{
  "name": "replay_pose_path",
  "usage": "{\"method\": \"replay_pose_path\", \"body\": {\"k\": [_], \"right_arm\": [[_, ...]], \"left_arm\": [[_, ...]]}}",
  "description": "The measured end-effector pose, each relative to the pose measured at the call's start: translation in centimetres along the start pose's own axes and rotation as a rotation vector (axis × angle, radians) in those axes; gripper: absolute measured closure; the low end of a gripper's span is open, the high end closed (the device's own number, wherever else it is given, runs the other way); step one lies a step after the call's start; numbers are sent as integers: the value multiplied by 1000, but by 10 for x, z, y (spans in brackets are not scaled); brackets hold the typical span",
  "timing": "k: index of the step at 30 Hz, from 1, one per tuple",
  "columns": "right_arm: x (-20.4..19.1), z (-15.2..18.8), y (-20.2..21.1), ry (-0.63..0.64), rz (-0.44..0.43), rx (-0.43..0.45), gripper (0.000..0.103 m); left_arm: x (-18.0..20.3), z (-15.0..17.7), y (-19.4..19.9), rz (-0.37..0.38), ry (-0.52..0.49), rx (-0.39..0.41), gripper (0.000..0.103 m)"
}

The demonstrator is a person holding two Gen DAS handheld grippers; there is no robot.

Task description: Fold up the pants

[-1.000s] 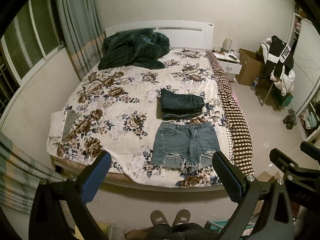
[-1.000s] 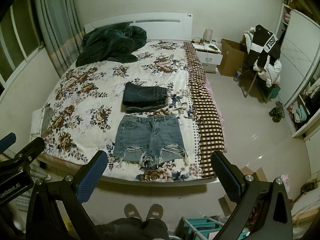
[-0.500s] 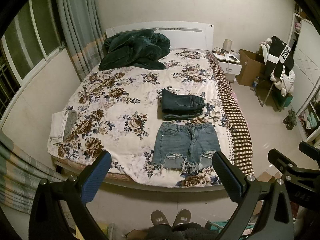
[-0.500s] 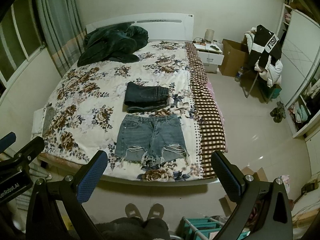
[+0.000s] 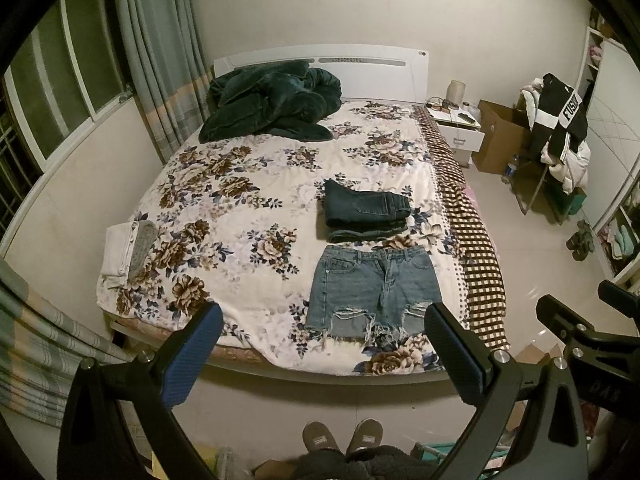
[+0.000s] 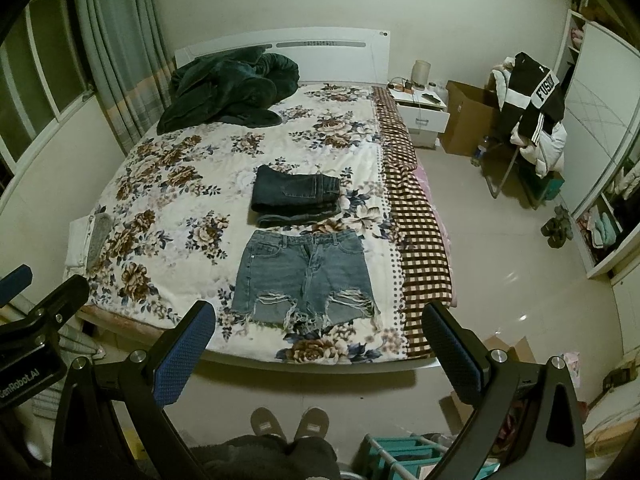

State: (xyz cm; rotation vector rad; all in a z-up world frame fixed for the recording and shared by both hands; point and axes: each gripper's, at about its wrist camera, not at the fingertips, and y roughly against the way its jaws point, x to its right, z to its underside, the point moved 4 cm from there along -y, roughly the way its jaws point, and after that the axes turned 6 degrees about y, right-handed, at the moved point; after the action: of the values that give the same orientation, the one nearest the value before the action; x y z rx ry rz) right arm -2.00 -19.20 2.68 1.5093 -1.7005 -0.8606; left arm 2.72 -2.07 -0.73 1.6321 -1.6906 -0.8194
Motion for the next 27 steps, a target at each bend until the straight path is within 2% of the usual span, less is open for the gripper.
{"method": "replay_pose_path", "body": {"k": [10, 16, 18, 19, 21, 24, 27], "right_arm": [[-12, -1, 7, -6, -29, -16, 0], [-10, 4, -12, -34, -26, -45, 0], [-6, 7, -24, -42, -5, -50, 0], [-4, 6, -30, -47, 2, -50, 0], [4, 4, -48, -64, 15, -49, 0], [23, 2, -86, -108, -11, -86, 0], [48, 1, -131, -143, -55, -136, 0]], "left_arm": [[2, 0, 1, 3, 2, 1, 0], [10, -9, -5, 11, -3, 4, 0], [11, -16, -14, 21, -3, 26, 0], [-8, -18, -18, 29, 7, 43, 0], [-11, -25, -36, 24, 29, 63, 0], [-13, -24, -65, -15, 35, 65, 0], [2, -21, -103, -80, -8, 64, 0]]}}
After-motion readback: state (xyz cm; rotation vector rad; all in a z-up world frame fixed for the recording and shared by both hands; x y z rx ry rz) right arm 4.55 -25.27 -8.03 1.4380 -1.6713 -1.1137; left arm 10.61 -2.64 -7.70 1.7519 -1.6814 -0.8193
